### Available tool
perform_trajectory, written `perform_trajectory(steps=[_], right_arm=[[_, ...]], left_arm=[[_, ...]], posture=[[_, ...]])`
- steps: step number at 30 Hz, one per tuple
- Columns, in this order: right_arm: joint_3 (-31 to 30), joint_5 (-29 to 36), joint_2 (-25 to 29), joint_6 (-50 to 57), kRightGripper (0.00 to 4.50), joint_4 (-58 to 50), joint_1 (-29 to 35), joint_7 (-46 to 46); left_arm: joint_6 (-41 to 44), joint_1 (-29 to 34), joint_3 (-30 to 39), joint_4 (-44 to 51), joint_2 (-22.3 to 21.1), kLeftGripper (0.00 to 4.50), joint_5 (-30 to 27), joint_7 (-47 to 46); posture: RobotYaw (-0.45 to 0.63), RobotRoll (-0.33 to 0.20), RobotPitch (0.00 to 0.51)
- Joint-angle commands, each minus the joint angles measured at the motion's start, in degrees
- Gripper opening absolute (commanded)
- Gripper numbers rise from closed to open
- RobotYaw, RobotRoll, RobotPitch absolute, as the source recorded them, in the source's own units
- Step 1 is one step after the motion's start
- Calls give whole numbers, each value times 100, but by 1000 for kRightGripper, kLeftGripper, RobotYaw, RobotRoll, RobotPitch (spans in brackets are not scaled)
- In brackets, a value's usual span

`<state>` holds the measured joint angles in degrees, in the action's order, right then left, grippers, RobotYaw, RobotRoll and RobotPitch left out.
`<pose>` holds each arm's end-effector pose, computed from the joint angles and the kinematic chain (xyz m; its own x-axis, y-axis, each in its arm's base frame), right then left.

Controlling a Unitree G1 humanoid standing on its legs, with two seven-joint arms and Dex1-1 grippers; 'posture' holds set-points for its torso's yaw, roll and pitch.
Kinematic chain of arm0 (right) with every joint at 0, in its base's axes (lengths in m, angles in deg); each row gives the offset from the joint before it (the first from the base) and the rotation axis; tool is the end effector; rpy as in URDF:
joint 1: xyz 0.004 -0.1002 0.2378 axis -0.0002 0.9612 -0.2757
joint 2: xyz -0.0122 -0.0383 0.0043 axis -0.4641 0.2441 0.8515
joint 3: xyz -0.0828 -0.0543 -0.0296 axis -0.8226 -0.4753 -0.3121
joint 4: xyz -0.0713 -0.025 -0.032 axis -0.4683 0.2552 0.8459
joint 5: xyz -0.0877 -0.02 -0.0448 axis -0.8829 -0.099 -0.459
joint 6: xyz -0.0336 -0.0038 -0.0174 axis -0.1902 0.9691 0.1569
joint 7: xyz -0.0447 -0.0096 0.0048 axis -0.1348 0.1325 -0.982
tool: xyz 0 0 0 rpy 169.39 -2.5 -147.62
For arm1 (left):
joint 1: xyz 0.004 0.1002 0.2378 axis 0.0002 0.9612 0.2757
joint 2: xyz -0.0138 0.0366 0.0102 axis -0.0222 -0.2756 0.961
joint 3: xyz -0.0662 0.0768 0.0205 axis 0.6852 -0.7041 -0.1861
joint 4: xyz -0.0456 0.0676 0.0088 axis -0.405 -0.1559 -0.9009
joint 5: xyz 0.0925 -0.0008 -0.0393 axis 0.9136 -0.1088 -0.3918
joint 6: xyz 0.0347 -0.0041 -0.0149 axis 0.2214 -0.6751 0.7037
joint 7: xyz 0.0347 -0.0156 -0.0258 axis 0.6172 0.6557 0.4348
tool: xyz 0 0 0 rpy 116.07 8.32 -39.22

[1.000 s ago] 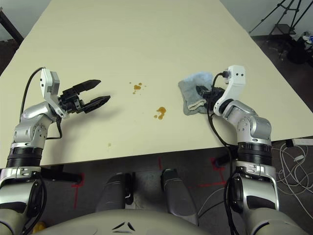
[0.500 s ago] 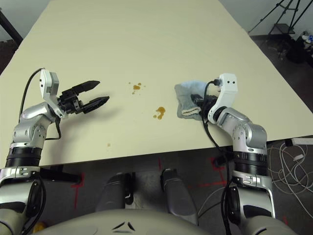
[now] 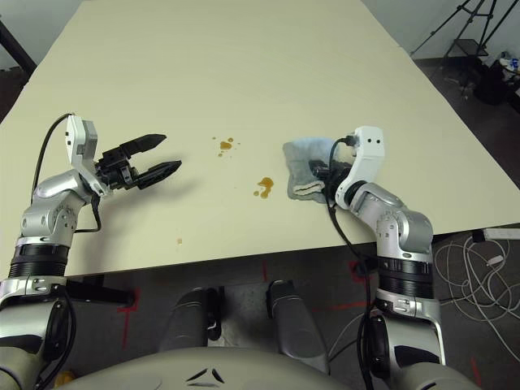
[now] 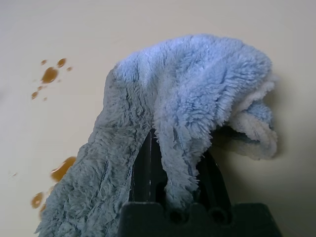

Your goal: Wipe the water off the table with a rag.

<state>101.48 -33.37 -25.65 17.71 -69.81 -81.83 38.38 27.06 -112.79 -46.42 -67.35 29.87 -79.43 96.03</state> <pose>0.2541 -0.1949 0.1023 0.8432 0.4457 -0.3006 -0.3023 0.8555 0.4203 0.2733 0.2763 0.1343 0.5367 -0.8434 0.0263 0.8399 0.5369 0.0797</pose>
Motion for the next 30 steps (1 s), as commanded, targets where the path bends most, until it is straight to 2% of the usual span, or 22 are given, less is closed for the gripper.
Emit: perform_trajectory(steps=[1,11,24,30], right_arm=[[-443,121,-243,365,90,-131,174,26],[-1025,70,-698,567,90,-504,391,-43],[-1523,108,-560,593,90,-562,310,359],[-1504,94,-517,607,90,-534,264,421]], left_arm=[[205,86,14,111,-142,4500,-101,196],[620,405,-97,658,-369,4500,-197,608],[554,350,-151,626,-253,4500,-146,555],[516,286,-173,557,-204,4500,-115,553]], posture=[[-101,0,137],[-101,0,148],[-108,0,145],[-119,0,138]])
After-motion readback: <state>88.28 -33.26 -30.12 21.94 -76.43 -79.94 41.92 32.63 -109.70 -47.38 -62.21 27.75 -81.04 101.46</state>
